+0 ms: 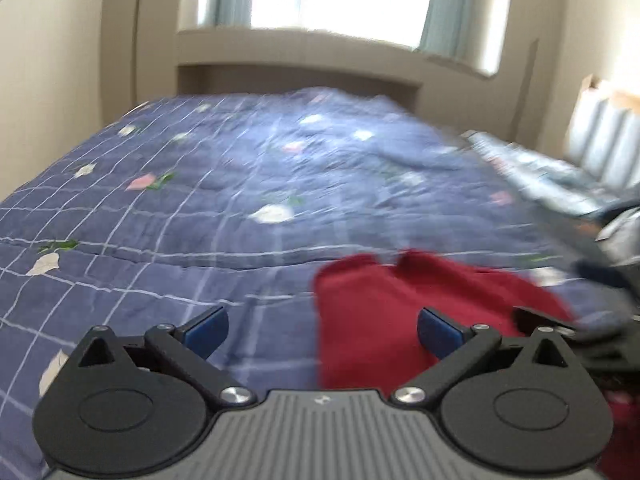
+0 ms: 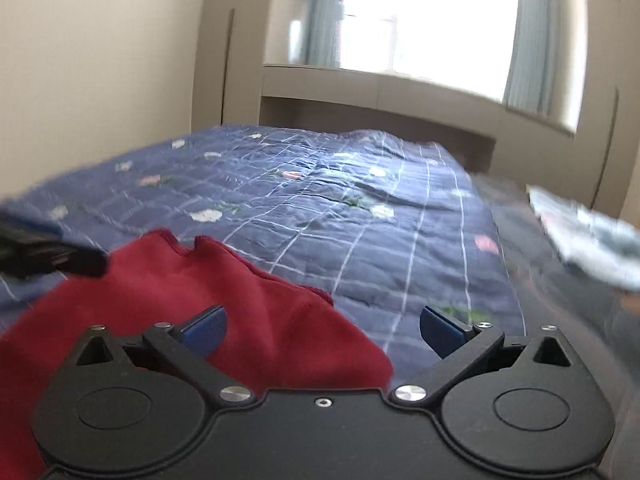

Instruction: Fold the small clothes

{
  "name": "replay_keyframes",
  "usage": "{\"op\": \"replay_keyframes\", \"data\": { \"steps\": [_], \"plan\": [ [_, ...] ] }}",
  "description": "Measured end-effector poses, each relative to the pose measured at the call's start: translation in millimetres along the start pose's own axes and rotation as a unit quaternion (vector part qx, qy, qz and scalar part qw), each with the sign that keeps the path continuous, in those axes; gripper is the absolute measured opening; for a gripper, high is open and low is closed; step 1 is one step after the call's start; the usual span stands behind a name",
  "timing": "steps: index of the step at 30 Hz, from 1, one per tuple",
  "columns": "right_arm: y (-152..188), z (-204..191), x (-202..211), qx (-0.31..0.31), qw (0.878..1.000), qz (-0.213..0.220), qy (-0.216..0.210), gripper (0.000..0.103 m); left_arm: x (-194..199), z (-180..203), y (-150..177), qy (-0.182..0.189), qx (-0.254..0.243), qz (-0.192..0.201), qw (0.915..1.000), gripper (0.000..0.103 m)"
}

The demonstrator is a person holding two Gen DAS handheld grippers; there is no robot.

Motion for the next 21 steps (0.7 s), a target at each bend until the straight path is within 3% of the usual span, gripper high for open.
{"op": "replay_keyframes", "data": {
  "steps": [4, 9, 13, 21],
  "plan": [
    [15, 18, -19, -0.008, 0.999, 0.002, 0.041, 0.102, -42, -13, -4, -0.024, 0.031, -0.018, 0.9991, 0.103],
    [31, 47, -27, -0.086, 0.996, -0.010, 0.019, 0.102, -62, -24, 7, -0.013, 0.055, -0.025, 0.9981, 0.103],
    [28, 57, -14, -0.105, 0.994, -0.020, 0.010, 0.102, -40, -29, 6, 0.015, 0.066, -0.013, 0.9976, 0.102],
    [31, 32, 74, -0.105, 0.994, -0.007, 0.011, 0.102, 43, -21, 29, 0.054, 0.058, -0.001, 0.9968, 0.103]
  ]
}}
Point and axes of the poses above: each gripper's, at about its wrist camera, not at the fingertips, and x roughly against the way its jaws point, z to its right, y to its underside, the point moved 3 cm from there along -x, roughly the way its jaws point, and after that the axes turned 2 degrees about -y, right-handed, at the moved point
